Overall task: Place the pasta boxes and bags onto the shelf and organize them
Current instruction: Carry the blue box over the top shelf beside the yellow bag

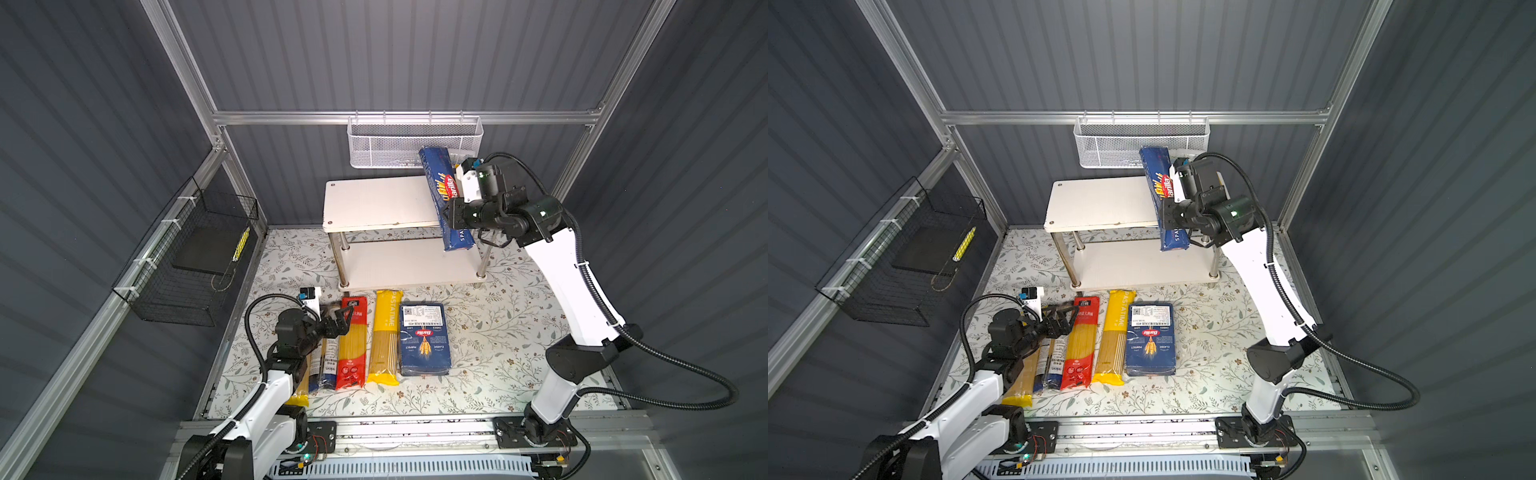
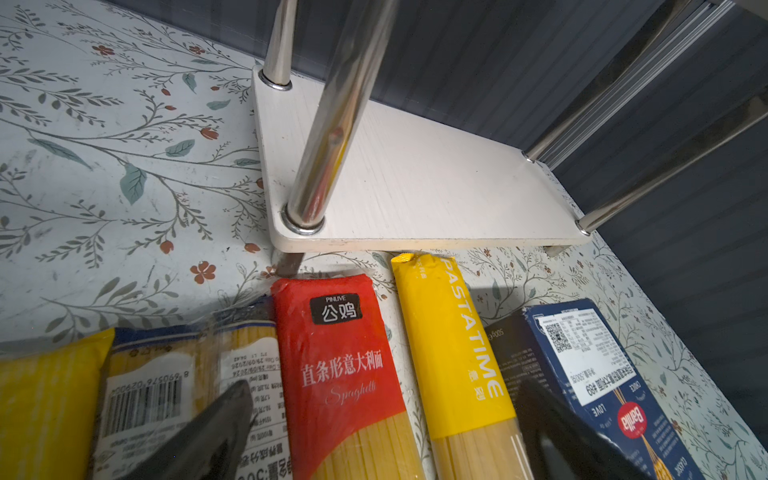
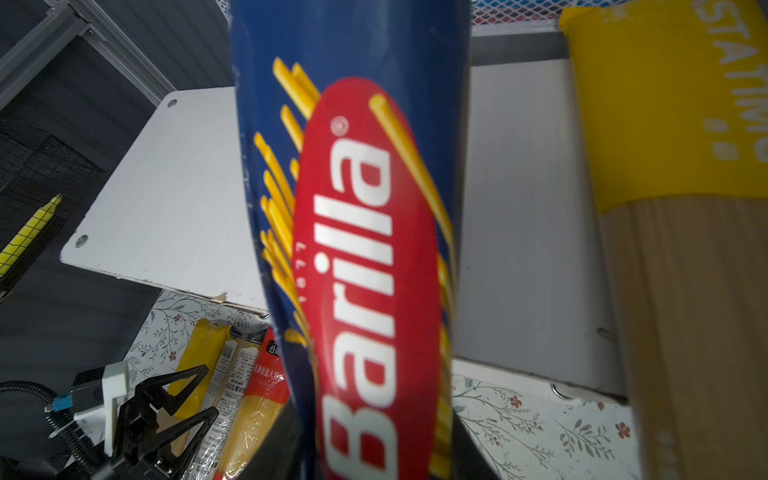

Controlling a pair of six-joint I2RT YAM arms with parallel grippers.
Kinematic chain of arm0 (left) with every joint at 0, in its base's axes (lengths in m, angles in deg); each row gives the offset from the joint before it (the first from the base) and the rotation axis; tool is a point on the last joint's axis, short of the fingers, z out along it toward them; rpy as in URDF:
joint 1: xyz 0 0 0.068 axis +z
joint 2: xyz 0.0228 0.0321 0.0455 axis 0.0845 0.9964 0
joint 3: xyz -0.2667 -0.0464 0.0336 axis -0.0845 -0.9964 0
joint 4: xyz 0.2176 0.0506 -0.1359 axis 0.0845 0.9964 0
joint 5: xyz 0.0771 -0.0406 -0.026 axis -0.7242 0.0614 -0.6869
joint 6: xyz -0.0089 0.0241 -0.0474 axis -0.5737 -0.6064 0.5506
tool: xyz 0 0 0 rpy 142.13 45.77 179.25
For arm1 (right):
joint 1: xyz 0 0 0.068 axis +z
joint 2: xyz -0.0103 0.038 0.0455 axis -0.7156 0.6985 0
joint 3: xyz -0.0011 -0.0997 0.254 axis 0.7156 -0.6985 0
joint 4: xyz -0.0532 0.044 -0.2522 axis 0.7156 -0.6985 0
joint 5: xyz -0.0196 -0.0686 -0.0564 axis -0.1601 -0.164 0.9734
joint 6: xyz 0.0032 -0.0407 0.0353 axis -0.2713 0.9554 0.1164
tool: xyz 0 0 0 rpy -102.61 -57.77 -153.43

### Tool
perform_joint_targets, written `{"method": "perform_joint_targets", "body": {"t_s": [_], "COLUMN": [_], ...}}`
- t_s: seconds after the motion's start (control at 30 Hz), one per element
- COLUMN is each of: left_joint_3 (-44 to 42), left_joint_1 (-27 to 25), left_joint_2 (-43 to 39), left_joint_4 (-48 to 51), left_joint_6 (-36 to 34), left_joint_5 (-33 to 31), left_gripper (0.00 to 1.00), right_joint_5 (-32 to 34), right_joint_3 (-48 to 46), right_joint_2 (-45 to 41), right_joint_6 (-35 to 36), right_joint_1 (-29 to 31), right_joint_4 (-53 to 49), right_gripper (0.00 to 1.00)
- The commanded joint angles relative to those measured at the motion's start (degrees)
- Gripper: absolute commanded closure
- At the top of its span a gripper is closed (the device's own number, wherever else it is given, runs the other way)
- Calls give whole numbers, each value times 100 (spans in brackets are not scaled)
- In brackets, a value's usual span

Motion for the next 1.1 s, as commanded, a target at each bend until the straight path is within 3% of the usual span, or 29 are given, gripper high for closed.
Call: {"method": "perform_joint_targets", "body": {"t_s": [0.0,0.43,1.07], "left_joint_3": [82,73,53], "left_joint_1": [6,6,6], "left_joint_2": [-108,-216,-224], "left_joint_4": [96,152,147], "left_joint_6": [-59,-56,-26], "left_joint_5": [-19,-20,-17], "left_gripper": [0,0,0], "right_joint_5": [-70,-39,570], "right_joint_3": [334,660,756], "right_joint_2": [-75,341,587], "right_joint_6": [84,-2,104], "right_joint_1": [-96,-267,-361], "right_joint_4": [717,901,831], "right_gripper": [65,64,50]}}
